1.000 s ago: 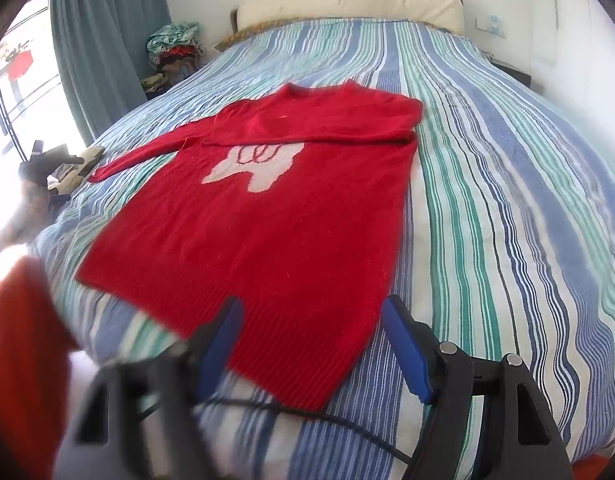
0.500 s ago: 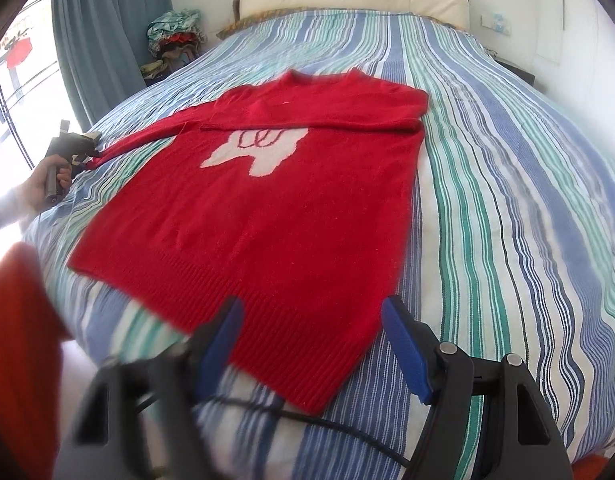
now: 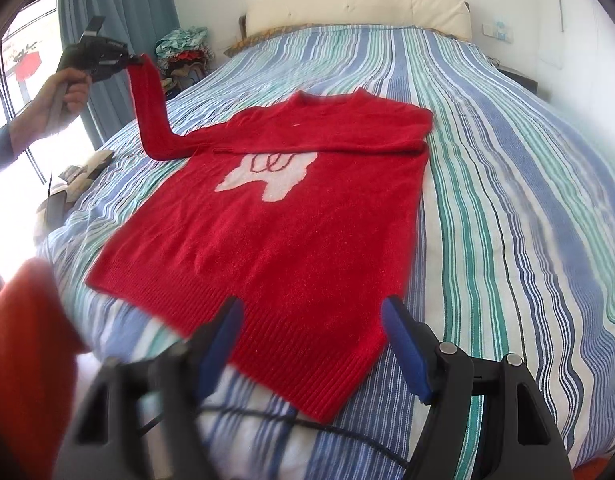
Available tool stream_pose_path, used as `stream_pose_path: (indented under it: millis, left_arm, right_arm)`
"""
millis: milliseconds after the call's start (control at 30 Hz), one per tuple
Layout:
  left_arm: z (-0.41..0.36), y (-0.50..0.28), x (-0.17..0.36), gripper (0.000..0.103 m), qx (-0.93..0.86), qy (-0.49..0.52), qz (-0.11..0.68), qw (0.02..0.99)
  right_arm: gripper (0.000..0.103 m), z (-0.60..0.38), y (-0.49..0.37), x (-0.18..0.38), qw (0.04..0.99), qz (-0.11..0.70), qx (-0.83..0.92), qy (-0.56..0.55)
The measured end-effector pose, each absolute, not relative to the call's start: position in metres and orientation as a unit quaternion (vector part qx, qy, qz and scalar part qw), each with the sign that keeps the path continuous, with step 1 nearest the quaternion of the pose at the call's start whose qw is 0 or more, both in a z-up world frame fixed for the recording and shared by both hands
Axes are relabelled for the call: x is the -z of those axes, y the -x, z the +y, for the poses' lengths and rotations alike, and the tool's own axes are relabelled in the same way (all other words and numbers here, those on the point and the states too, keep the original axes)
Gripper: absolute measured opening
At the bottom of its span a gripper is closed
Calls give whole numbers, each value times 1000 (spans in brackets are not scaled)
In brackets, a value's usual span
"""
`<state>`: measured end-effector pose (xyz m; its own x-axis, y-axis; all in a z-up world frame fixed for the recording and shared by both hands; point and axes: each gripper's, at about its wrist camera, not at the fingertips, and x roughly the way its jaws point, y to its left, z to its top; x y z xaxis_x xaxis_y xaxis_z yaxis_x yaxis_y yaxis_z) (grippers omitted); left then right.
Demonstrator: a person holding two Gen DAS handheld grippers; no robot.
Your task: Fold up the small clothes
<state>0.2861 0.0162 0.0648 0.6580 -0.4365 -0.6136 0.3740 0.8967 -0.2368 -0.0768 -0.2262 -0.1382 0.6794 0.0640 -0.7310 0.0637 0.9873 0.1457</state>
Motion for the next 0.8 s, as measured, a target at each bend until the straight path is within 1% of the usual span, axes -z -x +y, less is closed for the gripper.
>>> stream_pose_path:
  millis: [67, 133, 200, 233, 267, 300, 433, 567, 667, 800]
  left_arm:
    - [-35, -275, -71, 4, 262, 19, 341, 902]
    - [-79, -264, -65, 5, 287, -5, 336, 897]
    - [-117, -261, -44, 14, 309, -13, 361, 880]
    - [-132, -261, -30, 38, 311, -16, 385, 869]
    - [-144, -258, -15, 69, 305, -20, 407, 861]
    - [-148, -253, -2, 75, 298, -23, 416, 859]
    - [-117, -236, 27, 75, 295, 6, 432, 852]
    - [-39, -238, 43, 75, 237, 32, 442, 864]
    - [13, -228, 64, 75, 199, 21, 456, 867]
    - [51, -208, 98, 75, 175, -11, 478, 860]
  right_arm:
    - [71, -227, 78, 136, 914, 396, 0, -81]
    - [71, -229, 80, 135, 915, 394, 0, -83]
    - [71, -231, 81, 134, 916, 391, 2, -86]
    - [71, -233, 82, 134, 916, 391, 3, -88]
    - [71, -234, 82, 133, 916, 390, 4, -91]
    - [71, -236, 83, 133, 917, 388, 5, -94]
    - [71, -246, 87, 130, 918, 380, 12, -110]
    - [71, -257, 90, 130, 917, 375, 15, -132]
    - [71, -268, 86, 135, 911, 379, 15, -159]
    - [71, -291, 71, 135, 890, 386, 3, -242]
